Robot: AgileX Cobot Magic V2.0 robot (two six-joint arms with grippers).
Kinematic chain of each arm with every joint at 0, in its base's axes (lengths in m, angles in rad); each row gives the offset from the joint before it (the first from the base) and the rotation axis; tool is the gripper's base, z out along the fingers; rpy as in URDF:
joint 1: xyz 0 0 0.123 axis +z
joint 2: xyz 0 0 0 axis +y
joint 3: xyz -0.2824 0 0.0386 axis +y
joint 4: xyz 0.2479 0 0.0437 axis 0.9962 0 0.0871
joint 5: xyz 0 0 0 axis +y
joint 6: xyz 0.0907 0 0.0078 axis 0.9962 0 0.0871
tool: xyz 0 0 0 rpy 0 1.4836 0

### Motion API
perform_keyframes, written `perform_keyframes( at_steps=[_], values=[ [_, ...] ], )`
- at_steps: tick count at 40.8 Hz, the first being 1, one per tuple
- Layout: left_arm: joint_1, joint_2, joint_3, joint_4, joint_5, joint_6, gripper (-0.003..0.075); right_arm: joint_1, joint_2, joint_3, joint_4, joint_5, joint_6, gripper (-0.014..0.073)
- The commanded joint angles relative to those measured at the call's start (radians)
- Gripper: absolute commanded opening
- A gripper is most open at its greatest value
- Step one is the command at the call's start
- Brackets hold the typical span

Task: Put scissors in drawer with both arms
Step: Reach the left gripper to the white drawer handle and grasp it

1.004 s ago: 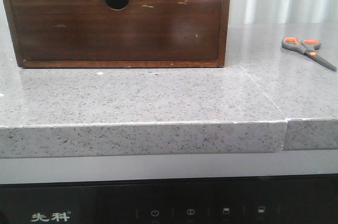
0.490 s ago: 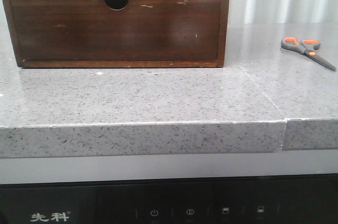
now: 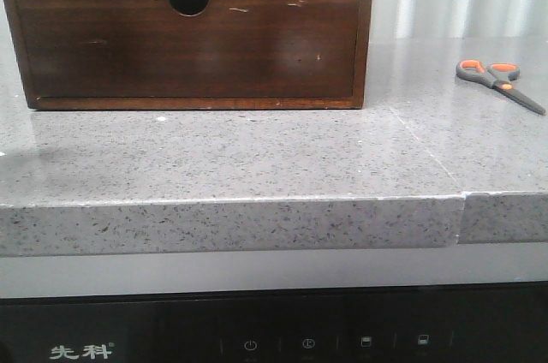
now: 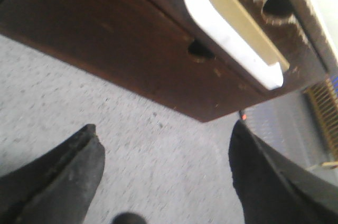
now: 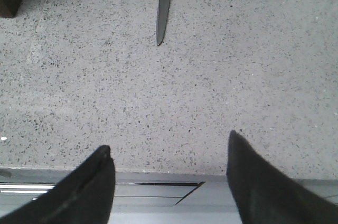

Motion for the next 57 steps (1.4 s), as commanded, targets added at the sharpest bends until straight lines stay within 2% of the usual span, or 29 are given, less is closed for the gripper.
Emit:
perform_keyframes(
  at_steps=[1, 14, 41, 44, 51, 57],
  values=[
    [-0.007, 0.041, -0.044, -0.196, 0.064, 0.099, 0.0491, -0.002, 0.001, -0.034, -0.012, -0.063, 0.001, 0.0486],
    [-0.007, 0.227, -0.168, -0.297, 0.27, 0.136, 0.0491, -0.002, 0.001, -0.034, -0.012, -0.063, 0.001, 0.0486],
    [-0.007, 0.423, -0.415, -0.297, 0.28, 0.136, 0.0485, -0.002, 0.001, -0.034, -0.012, -0.062, 0.001, 0.0486],
    [-0.007, 0.43, -0.416, -0.297, 0.28, 0.136, 0.0438, -0.002, 0.001, -0.034, -0.012, -0.062, 0.001, 0.0486],
    [-0.007, 0.434, -0.416, -0.297, 0.278, 0.136, 0.0252, -0.002, 0.001, -0.034, -0.012, -0.062, 0.001, 0.0486],
    [-0.007, 0.434, -0.416, -0.297, 0.282, 0.136, 0.0129, -0.002, 0.001, -0.034, -0.012, -0.062, 0.001, 0.0486]
  ],
)
